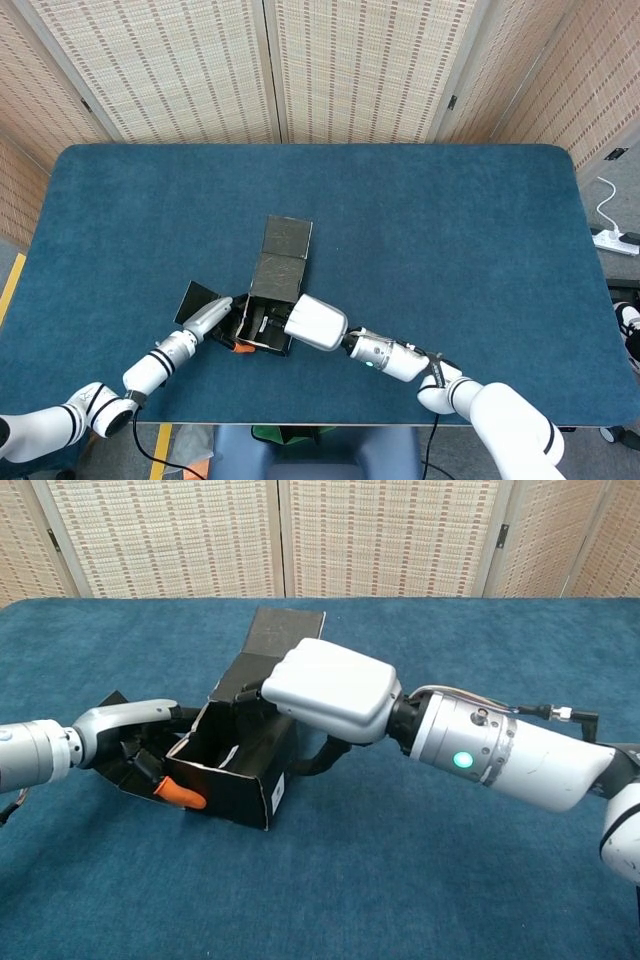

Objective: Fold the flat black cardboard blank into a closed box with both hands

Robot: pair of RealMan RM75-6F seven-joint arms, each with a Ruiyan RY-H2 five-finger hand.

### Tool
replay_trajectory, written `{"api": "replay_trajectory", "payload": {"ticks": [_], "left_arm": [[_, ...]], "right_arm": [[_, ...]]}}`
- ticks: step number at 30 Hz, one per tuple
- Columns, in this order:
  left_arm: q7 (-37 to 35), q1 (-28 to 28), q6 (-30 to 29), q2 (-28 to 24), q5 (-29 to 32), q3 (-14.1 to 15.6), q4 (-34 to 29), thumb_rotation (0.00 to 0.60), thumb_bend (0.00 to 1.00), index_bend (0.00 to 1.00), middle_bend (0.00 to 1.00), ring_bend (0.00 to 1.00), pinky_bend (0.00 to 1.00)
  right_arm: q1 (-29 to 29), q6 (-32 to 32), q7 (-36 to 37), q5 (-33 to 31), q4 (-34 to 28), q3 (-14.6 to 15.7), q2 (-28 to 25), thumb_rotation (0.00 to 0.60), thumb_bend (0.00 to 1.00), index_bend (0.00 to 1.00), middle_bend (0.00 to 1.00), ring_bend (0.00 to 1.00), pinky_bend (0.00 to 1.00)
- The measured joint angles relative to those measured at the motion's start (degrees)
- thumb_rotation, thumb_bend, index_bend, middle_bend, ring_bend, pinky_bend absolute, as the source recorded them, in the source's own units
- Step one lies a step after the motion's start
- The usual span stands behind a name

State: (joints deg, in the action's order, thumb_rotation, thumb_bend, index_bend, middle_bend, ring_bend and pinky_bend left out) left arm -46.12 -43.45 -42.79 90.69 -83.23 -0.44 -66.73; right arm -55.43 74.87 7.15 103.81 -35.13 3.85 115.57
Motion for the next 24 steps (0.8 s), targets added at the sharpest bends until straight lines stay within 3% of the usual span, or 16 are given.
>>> {"api": "replay_trajectory", "payload": {"ticks": [8,24], "left_arm": [[0.0,0.2,0.5,0.3,0.7,-0.5,-0.2,0.600,0.19,0.34,0.31,0.58,0.71],[-1.2,0.8,1.2,0.3,1.1,-0.9,-0.3,0.600,0.19,0.34,0.31,0.58,0.71]], "right_arm": [[-1.4,-4.4,-1.9,0.8,-2.9,1.3,-1.8,0.600,0.16,0.50,0.50,0.77,1.00],[-3.2,-8.3,-2.9,1.3,-5.6,1.6,-3.4,0.600,0.16,0.99,0.99,0.81,1.00]]}}
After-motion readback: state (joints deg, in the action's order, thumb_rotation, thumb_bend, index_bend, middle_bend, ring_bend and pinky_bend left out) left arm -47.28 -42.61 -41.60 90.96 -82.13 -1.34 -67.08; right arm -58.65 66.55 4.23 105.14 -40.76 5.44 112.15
